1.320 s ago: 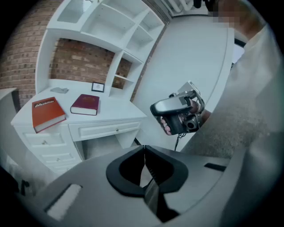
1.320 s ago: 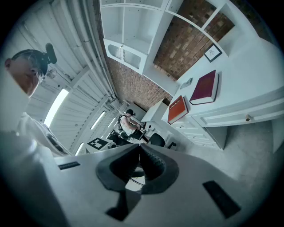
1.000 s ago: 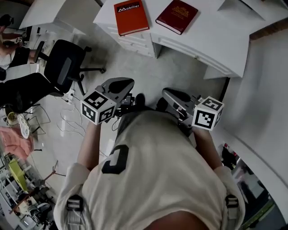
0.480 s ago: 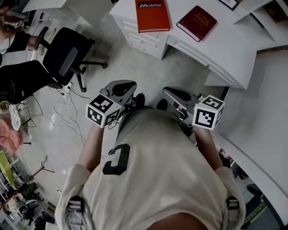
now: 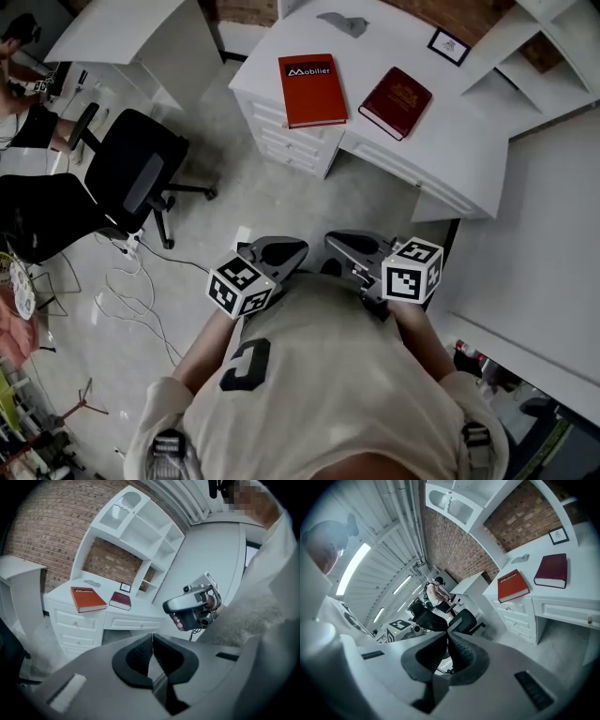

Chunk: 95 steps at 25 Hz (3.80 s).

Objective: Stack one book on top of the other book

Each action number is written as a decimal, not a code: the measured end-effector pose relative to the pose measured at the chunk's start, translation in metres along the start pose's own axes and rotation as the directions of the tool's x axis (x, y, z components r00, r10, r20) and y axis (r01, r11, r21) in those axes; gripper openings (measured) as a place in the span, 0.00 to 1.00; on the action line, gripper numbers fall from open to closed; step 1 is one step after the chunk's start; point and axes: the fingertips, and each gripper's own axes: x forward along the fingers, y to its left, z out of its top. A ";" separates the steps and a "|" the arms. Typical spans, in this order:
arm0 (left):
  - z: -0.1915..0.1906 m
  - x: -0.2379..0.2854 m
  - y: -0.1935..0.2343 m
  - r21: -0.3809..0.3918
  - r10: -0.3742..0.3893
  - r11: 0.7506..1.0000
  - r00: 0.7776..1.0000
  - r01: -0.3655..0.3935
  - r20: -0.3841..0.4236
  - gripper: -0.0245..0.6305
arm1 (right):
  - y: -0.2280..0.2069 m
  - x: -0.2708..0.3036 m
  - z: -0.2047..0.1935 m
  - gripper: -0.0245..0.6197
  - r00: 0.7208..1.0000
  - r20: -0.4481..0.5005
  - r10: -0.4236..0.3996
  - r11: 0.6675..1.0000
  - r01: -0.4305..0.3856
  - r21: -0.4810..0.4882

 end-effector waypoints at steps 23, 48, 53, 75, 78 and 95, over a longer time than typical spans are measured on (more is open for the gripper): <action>-0.001 -0.059 0.054 0.007 -0.048 0.999 0.998 0.047 0.040 0.05 | 0.020 0.071 0.011 0.05 0.995 -0.038 -0.088 0.995 0.086 -0.042; 0.032 0.012 0.039 0.112 -0.014 0.993 0.996 0.024 -0.087 0.05 | -0.041 0.027 0.045 0.05 1.000 -0.017 -0.011 0.998 0.012 0.058; 0.048 0.035 0.033 0.104 -0.012 0.994 0.998 0.020 -0.069 0.05 | -0.060 0.009 0.054 0.05 1.000 -0.014 0.009 0.998 -0.008 0.066; 0.089 0.124 0.016 0.080 0.112 0.991 0.990 -0.105 -0.085 0.05 | -0.118 -0.051 0.088 0.05 0.982 -0.077 0.173 0.985 -0.170 0.040; 0.088 0.129 0.015 0.074 0.129 0.990 0.986 -0.122 -0.107 0.05 | -0.126 -0.052 0.085 0.05 0.977 -0.087 0.197 0.979 -0.192 0.064; 0.089 0.142 0.035 0.014 0.093 0.996 0.990 -0.092 -0.108 0.05 | -0.149 -0.041 0.078 0.05 0.969 -0.189 0.157 0.988 -0.154 0.029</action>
